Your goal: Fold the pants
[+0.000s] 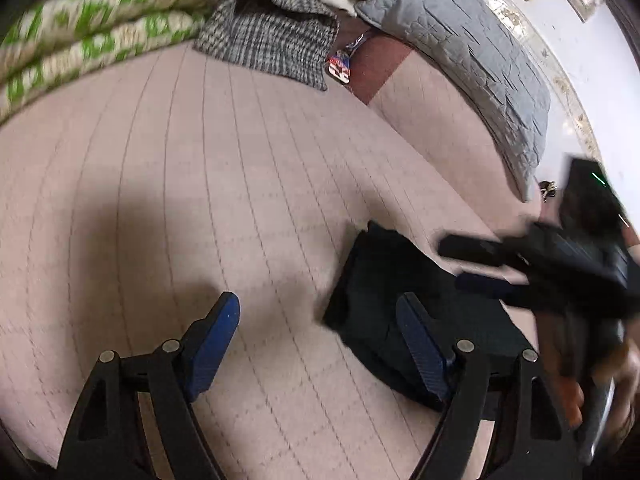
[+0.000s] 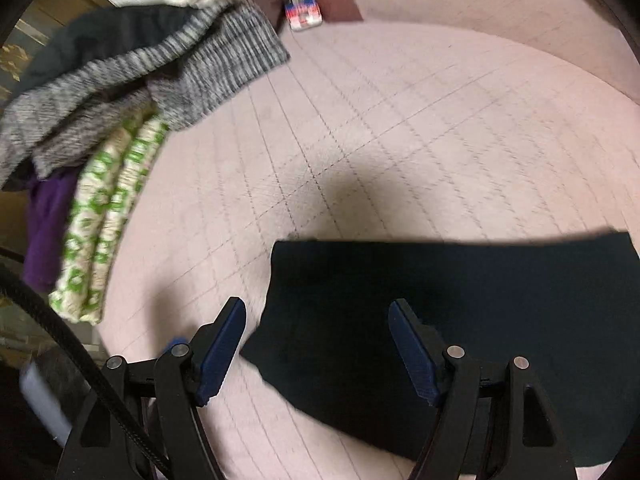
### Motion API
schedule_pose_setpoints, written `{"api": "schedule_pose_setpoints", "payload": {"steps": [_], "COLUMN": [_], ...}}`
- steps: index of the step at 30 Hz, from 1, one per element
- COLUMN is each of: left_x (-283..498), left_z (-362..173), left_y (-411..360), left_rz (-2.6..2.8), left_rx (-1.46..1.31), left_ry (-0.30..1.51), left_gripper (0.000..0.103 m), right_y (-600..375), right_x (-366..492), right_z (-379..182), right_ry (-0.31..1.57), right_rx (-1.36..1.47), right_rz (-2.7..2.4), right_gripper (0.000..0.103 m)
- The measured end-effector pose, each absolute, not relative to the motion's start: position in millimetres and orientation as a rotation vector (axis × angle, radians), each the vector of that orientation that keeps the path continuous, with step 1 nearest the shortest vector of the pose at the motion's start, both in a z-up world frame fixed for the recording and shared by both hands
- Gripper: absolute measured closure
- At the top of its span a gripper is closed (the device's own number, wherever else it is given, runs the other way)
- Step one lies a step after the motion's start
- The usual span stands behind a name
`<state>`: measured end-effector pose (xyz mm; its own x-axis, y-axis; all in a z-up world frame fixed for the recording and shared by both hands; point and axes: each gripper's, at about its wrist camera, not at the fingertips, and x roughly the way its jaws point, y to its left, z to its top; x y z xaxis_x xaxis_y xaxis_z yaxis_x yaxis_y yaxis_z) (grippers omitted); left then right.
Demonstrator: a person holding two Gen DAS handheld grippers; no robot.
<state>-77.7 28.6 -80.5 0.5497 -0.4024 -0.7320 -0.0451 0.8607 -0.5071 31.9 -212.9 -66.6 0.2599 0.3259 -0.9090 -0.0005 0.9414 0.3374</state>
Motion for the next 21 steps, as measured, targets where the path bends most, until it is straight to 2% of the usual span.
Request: {"api": "schedule_pose_setpoints", "payload": {"steps": [12,13,14,15,16,17,19,21], "left_x": [-77.4,-77.3,-77.4,-77.1,-76.2,-75.0,-70.0,-64.2], "left_z": [-88.5,-89.6,-90.0,-91.1,-92.0,-93.7,-96.9,-99.4], "left_y": [12.3,10.5,8.7,6.6,4.5,1.8,-4.5,-13.2], "left_rz": [-0.266,-0.268,-0.268,-0.267,-0.267,-0.271,-0.285,-0.296], "left_rx": [-0.469,-0.468,-0.468,-0.469,-0.470,-0.474,-0.492,-0.503], "left_ry": [1.021,1.025,1.026,1.027,1.029,1.033,1.033,1.024], "left_gripper": [0.023,0.023,0.023,0.023,0.023,0.023,0.023,0.023], "right_y": [-120.0,-119.9,-121.5,-126.8,-132.8,-137.4,-148.2,-153.6], "right_x": [87.3,86.2,85.6,85.7,85.8,86.1,84.8,82.8], "right_z": [-130.0,-127.8,-126.0,-123.6,-121.2,-119.3,-114.7,-108.0], "right_ry": [1.535,1.524,1.515,1.511,1.508,1.509,1.500,1.477], "right_rx": [-0.190,-0.202,-0.216,-0.213,-0.203,-0.183,-0.140,-0.119], "right_rz": [0.118,0.118,0.107,0.096,0.086,0.092,0.104,0.117], "right_gripper": [0.024,0.032,0.049,0.056,0.071,0.076,0.080,0.081]}}
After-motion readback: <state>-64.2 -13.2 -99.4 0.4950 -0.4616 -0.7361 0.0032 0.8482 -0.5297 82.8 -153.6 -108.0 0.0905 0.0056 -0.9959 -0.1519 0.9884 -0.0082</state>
